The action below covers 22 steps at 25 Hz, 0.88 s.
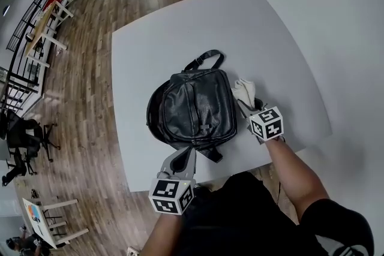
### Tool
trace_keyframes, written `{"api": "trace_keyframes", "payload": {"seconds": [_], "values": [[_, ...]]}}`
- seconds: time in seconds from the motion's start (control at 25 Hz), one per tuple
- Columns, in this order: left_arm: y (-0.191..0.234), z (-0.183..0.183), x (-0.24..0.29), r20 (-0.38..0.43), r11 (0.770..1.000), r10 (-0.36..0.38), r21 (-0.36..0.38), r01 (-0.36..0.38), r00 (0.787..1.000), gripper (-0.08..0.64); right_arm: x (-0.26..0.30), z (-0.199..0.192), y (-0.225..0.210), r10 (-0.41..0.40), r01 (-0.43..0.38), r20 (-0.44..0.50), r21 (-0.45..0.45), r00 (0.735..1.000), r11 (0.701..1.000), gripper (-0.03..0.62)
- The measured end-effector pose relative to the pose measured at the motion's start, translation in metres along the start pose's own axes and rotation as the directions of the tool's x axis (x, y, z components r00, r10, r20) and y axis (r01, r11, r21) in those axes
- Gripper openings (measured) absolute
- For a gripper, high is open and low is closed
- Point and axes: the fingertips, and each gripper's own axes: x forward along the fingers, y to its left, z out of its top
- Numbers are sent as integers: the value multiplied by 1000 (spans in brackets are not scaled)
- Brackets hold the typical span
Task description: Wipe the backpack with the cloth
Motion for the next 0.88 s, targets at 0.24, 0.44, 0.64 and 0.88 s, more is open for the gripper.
{"api": "trace_keyframes", "payload": {"seconds": [0.24,0.44,0.64,0.88], "values": [[-4,-5,-3,-5,1000,-29,-7,29,1000,8,-18,-12,11,-12,12,-10,16,1000,1000,129],[-2,-10,-6,-7,999,-51,-7,51,999,8,-31,-24,24,-19,20,-27,21,999,1000,129],[-4,-15,-8,-20,996,-94,1,94,995,8,-50,-31,36,-41,42,-31,26,999,999,129],[-2,-18,-11,-28,989,-140,31,141,990,8,-69,-35,44,-97,98,-23,40,995,994,129]]}}
